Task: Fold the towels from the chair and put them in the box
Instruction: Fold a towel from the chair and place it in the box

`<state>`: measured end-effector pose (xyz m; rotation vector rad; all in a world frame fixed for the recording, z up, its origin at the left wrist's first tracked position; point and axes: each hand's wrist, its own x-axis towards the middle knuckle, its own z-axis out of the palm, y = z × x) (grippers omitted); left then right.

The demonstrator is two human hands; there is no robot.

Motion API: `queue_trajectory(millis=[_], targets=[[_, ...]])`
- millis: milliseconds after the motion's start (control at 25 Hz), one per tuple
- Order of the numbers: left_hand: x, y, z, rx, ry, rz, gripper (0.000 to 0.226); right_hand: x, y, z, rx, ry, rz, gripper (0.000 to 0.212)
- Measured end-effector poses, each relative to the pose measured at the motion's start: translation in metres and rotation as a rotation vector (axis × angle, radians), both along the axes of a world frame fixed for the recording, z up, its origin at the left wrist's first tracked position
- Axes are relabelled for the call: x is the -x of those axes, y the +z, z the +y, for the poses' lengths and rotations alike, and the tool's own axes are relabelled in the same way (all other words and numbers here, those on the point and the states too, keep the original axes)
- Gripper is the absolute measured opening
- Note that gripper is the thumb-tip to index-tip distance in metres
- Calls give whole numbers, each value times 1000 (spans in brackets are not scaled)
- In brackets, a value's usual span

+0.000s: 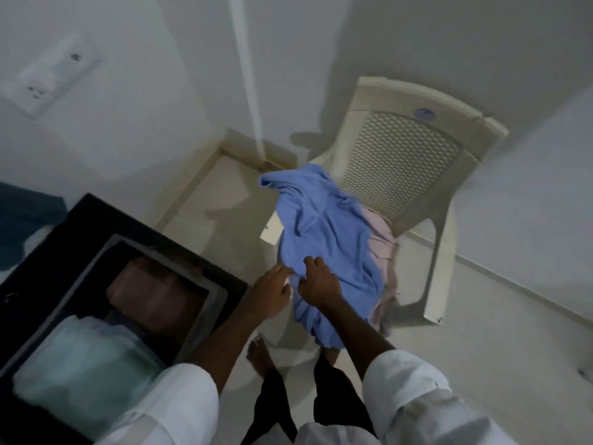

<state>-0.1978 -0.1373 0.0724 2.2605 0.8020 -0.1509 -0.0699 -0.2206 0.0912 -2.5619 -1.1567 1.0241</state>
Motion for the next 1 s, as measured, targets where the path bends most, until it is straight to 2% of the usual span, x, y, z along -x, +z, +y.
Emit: queue_trajectory(millis=[160, 240, 320, 400, 480, 600, 680, 720, 800, 840, 920, 1000], targets=[[-33, -36, -27, 78, -66, 90, 51, -56, -55, -49, -55, -186, 137, 64], [-42, -53, -30, 43, -67, 103, 56, -78, -92, -64, -43, -295, 225, 55], [-46, -76, -35, 38, -83, 71, 60, -91, -119, -74, -39, -391, 288, 36], [-50, -98, -38, 33, -109, 36, 50, -102, -141, -78, 22, -416, 395, 19], [-56, -110, -37, -3, -110, -16, 33, -106, -164, -76, 69, -449, 502, 27], [-68, -132, -37, -7, -99, -57, 37, -104, -190, -66, 131, -571, 637, 25], [-72, -151, -37, 54, -86, -51, 33, -100, -215, -57, 108, -492, 616, 15], [-72, -160, -37, 71, -65, -39, 37, -94, -231, -54, 69, -455, 571, 18], [-68, -169, -41, 117, -48, -19, 41, -81, -278, -51, -61, -508, 457, 26], [-66, -168, -42, 141, -45, -19, 42, -79, -282, -46, -134, -537, 439, 32], [-67, -161, -40, 154, -33, -64, 39, -81, -254, -30, -227, -578, 412, 44], [-69, -147, -35, 145, -27, -104, 35, -83, -212, -15, -257, -599, 409, 46]])
